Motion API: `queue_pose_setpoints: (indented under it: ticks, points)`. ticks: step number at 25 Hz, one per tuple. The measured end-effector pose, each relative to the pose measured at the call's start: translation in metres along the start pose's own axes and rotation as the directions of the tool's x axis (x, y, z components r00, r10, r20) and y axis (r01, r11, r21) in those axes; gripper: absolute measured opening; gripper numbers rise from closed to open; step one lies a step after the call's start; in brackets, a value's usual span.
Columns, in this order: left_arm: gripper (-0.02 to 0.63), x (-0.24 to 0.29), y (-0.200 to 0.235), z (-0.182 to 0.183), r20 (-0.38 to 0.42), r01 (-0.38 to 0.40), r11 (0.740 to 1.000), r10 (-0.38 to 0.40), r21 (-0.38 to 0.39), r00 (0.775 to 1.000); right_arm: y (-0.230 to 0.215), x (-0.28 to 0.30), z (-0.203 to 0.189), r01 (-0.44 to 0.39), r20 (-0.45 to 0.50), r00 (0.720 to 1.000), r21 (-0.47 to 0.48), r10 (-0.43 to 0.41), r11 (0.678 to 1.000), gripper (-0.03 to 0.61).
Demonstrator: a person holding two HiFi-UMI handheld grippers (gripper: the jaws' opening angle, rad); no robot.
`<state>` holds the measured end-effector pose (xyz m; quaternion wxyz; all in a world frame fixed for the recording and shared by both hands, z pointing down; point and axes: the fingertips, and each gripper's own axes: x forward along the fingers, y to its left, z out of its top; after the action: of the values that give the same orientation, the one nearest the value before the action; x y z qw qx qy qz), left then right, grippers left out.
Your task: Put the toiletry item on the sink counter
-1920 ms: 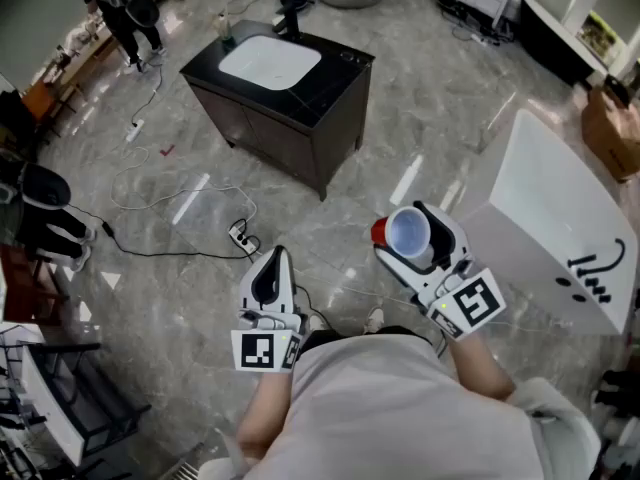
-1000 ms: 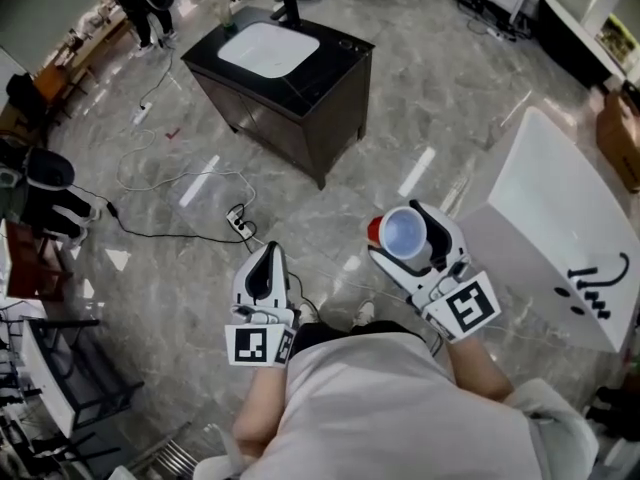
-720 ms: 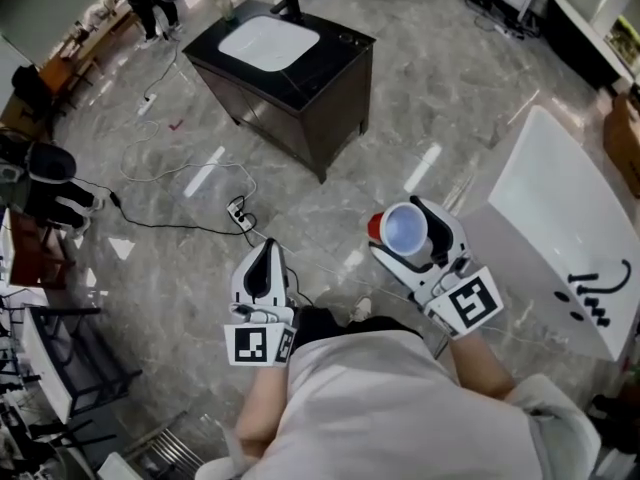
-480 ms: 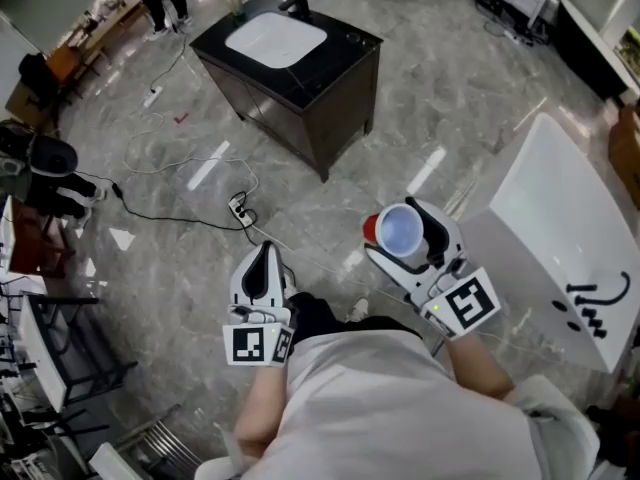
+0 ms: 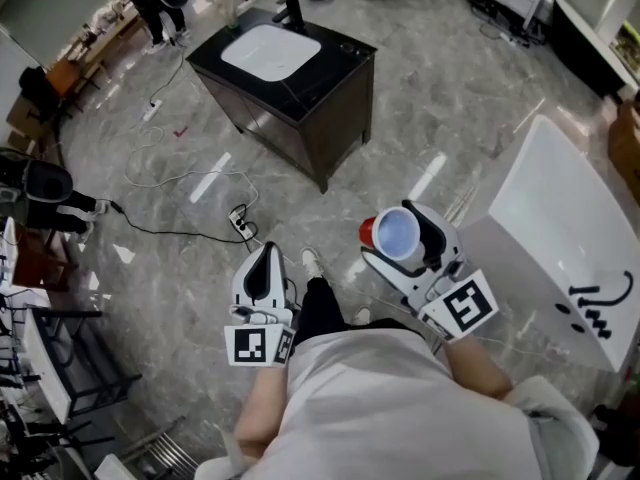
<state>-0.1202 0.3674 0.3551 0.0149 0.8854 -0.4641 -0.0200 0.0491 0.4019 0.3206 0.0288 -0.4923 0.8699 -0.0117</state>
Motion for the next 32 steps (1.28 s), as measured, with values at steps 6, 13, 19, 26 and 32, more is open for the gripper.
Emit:
queue_pose_setpoints:
  ticks: [6,13,19,26,32]
  points:
    - [0.002,0.024,-0.007,-0.004,0.015,0.037,0.999,-0.036,-0.015,0.999,-0.016,0.003,0.000,0.017,-0.001,1.000,-0.021,-0.017,1.000,0.373]
    - [0.002,0.066,0.012,-0.011,0.013,0.067,0.998,-0.066,-0.019,0.998,-0.045,0.030,-0.008,0.053,-0.012,0.999,-0.027,-0.053,0.998,0.373]
    - [0.002,0.114,0.043,-0.012,0.008,0.085,0.996,-0.085,-0.014,0.996,-0.077,0.068,-0.022,0.081,-0.055,0.995,0.009,-0.080,0.997,0.373]
    - [0.002,0.160,0.072,-0.028,-0.028,0.099,0.994,-0.100,-0.039,0.995,-0.104,0.116,-0.032,0.089,-0.081,0.993,0.020,-0.087,0.996,0.373]
    - [0.002,0.197,0.108,-0.035,-0.040,0.095,0.994,-0.098,-0.058,0.994,-0.118,0.169,-0.036,0.072,-0.090,0.993,0.012,-0.071,0.997,0.373]
